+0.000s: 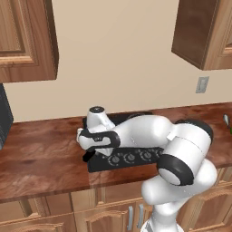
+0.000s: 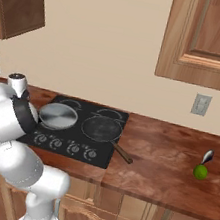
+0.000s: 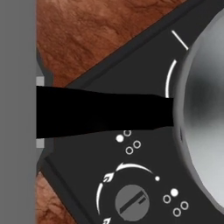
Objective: Place both pans onto different burners. Then place the lime and the fish on different pans.
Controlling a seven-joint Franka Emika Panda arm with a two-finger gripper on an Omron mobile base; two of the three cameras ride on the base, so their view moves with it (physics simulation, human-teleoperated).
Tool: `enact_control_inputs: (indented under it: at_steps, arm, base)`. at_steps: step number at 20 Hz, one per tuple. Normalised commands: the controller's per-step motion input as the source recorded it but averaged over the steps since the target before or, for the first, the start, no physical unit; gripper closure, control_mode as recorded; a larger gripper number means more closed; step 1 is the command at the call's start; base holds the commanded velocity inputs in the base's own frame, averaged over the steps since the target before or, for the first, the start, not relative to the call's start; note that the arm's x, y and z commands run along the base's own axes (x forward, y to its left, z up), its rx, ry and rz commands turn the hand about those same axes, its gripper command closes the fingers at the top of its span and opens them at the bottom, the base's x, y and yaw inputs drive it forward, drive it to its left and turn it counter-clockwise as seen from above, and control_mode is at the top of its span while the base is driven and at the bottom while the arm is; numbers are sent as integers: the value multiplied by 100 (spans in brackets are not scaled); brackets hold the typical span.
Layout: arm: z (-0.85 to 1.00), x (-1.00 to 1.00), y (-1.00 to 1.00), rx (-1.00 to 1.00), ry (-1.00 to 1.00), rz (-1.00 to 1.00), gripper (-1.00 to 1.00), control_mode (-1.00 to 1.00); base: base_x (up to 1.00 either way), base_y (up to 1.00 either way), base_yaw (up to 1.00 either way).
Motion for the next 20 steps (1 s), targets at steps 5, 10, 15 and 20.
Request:
enact_control_inputs:
  at_steps: [5,10,15,20]
  arm:
    - [-12,12,0,0,0,0,100,-100]
    - [-9,24,2,0,0,0,100,-100]
    - [-18,27,10,0,0,0,100,-100]
    - [-12,25,14,-1,0,0,100,-100]
  base:
    - [0,0,0]
    - [0,0,0]
    - [0,0,0]
    - [0,0,0]
